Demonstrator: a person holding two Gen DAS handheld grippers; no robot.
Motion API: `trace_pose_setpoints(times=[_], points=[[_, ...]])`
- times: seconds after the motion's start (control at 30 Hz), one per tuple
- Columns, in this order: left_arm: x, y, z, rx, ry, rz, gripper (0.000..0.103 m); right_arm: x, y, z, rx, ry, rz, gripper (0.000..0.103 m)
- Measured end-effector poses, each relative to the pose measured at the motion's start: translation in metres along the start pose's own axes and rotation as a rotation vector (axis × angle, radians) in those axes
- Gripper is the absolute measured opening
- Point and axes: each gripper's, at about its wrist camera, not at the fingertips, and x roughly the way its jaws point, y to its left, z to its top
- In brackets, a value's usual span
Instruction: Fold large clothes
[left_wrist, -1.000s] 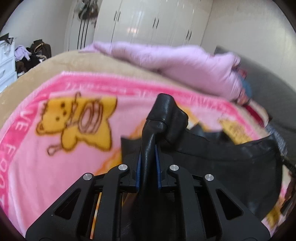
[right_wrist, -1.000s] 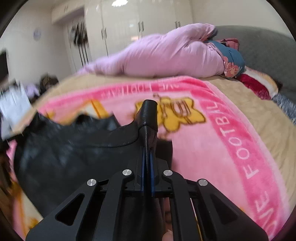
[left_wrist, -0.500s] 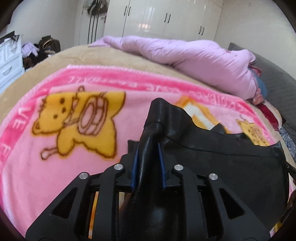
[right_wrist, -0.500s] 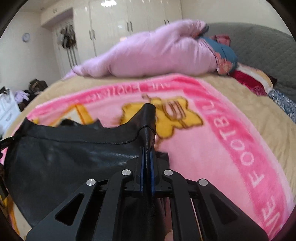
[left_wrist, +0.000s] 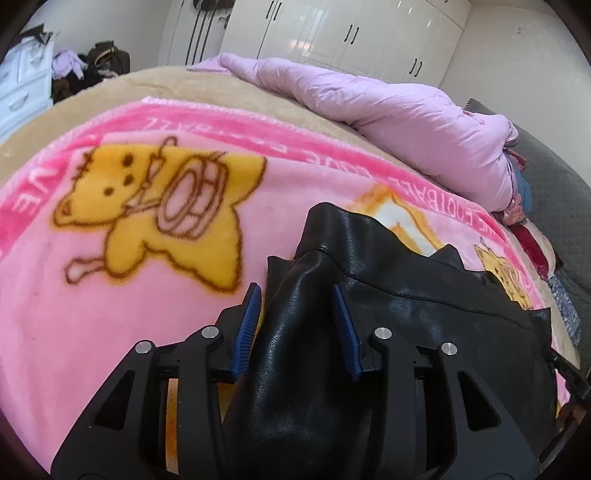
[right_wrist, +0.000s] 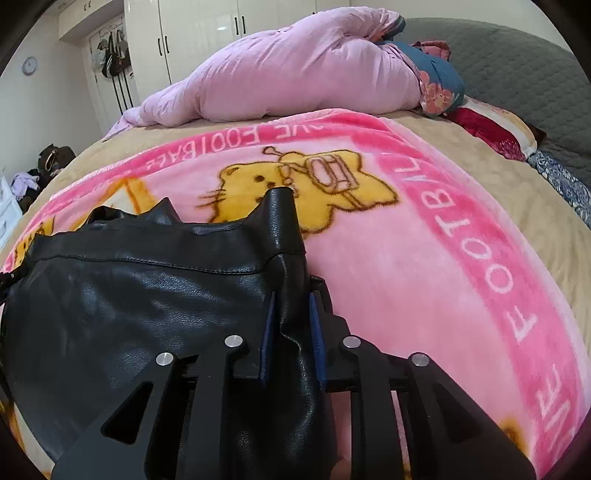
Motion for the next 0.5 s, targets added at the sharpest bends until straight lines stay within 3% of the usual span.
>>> trace_pose_setpoints(times=[0.1, 0.2, 0.3, 0.43, 0.5], points=[[-0.009, -0.005, 0.001, 0.018, -0.019, 0.009, 0.034, -0.005, -0.001, 0.001, 0.007, -0.005, 0.001, 0.023], [-0.018, -0.009, 0.001, 0.027, -0.035, 0.003, 0.046, -0.012, -0.003, 0.003, 0.019, -0.006, 0.009, 0.033], [-0.031, -0.015, 0.002, 0.032, -0.058, -0.028, 0.054, -0.020, -0.005, 0.002, 0.006, -0.004, 0.018, 0.057], [-0.047, -0.022, 0.002, 0.028, -0.081, -0.074, 0.066, -0.036, -0.012, 0.001, 0.043, -0.026, 0.027, 0.060], [-0.055, -0.027, 0.001, 0.039, -0.086, -0.081, 0.066, -0.046, -0.016, 0.000, 0.061, -0.036, 0.044, 0.067]])
